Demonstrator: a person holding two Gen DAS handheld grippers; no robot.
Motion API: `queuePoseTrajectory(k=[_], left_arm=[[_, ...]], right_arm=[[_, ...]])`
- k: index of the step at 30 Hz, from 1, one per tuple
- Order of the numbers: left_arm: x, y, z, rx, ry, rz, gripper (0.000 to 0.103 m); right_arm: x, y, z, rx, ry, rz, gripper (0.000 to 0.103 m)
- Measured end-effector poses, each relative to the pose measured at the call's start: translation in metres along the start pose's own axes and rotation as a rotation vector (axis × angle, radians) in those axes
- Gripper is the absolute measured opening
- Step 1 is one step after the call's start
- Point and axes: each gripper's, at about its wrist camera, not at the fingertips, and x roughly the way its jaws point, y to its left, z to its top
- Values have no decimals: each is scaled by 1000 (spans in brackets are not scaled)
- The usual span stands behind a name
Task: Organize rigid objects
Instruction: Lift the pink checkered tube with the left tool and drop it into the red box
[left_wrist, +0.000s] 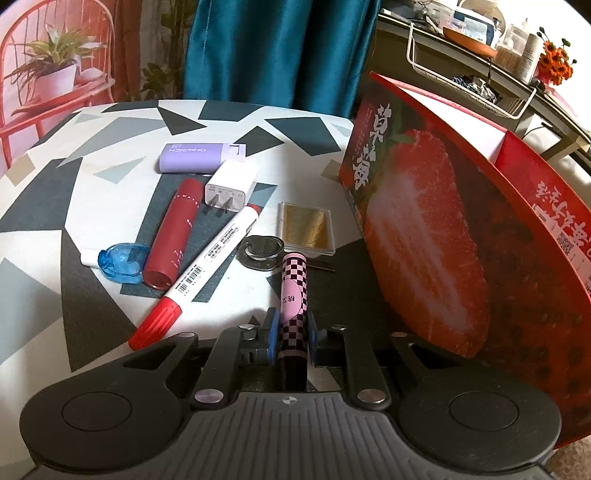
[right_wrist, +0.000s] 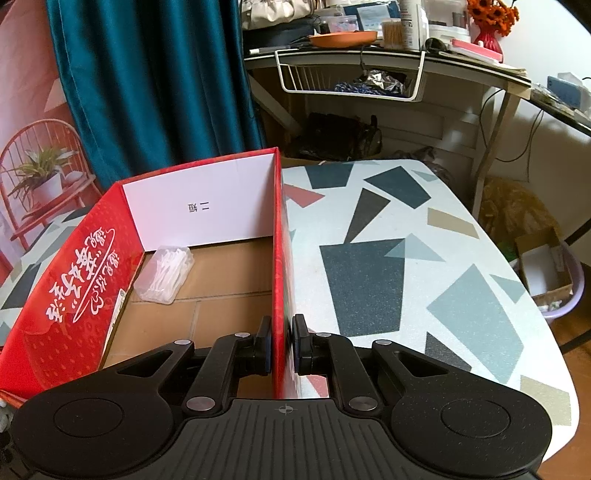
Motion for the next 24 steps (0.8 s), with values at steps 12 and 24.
queuePoseTrajectory(k=[12, 24], left_arm=[[-15, 20, 38, -40, -46, -12, 17], [-45, -20, 120, 65, -208, -187, 17]], right_arm=[[0, 0, 0, 2, -4, 6, 10], [1, 1, 2, -2, 0, 5, 10]])
